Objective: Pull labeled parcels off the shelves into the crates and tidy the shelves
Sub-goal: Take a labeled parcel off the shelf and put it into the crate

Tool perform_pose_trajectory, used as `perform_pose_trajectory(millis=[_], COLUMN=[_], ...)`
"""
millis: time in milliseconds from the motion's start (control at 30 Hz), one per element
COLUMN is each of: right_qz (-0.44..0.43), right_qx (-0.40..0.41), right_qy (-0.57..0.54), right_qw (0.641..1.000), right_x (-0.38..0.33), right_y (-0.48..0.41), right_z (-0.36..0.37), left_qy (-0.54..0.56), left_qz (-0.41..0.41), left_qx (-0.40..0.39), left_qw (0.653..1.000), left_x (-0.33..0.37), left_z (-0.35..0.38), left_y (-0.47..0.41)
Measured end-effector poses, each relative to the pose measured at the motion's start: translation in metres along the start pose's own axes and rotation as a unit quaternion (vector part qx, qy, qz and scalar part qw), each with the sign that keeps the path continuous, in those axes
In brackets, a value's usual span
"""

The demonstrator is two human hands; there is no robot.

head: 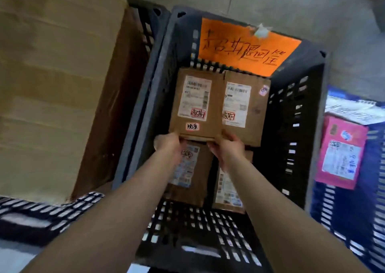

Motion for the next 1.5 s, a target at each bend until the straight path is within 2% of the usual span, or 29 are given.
perform_pose_trajectory(millis=[100,200,300,400,500,633,867,1033,1200,1400,1500], right_qz=[0.009,-0.010,-0.055,-0.088,-0.116,-0.177,-0.191,-0.212,-0.226,-0.218,-0.214], right_qx=[-0.025,-0.041,-0.047,-0.084,-0.148,-0.246,-0.419,-0.526,-0.593,-0.607,-0.629], right_qy=[0.037,0.138,0.240,0.292,0.308,0.318,0.395,0.415,0.460,0.492,0.507], right_qw=[0.999,0.990,0.968,0.949,0.933,0.898,0.795,0.711,0.621,0.584,0.550], right_x=[-0.001,-0.008,-0.022,-0.036,-0.045,-0.049,-0.008,0.070,0.199,0.375,0.460], right_y=[-0.010,0.007,0.050,0.113,0.191,0.307,0.488,0.615,0.724,0.831,0.869], right_z=[0.010,0.010,0.006,0.007,0.014,0.018,0.043,0.080,0.090,0.075,0.068], left_qy=[-0.015,-0.063,-0.124,-0.139,-0.102,-0.035,0.129,0.262,0.345,0.413,0.425], left_qz=[0.003,-0.022,-0.015,0.007,0.024,0.099,0.131,0.172,0.195,0.179,0.168], left_qx=[0.019,-0.003,-0.030,-0.056,-0.068,-0.042,0.019,0.084,0.132,0.171,0.207], left_qw=[1.000,0.998,0.992,0.989,0.992,0.994,0.983,0.946,0.909,0.876,0.865], left_x=[0.009,0.007,0.001,-0.004,-0.001,-0.001,-0.037,-0.080,-0.158,-0.267,-0.312], left_z=[0.002,-0.002,-0.017,-0.044,-0.089,-0.172,-0.351,-0.501,-0.647,-0.827,-0.900], left_y=[-0.009,0.006,0.047,0.110,0.182,0.280,0.413,0.477,0.515,0.521,0.510])
Point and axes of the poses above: each hand's wrist, its own y-axis away from the middle knuckle, its own z-axis out of the palm, x = y × z, the point moved 5 cm from there along -y, towards the middle knuckle, and after that the axes turned 8 degrees about -z, right-handed, at the moved point
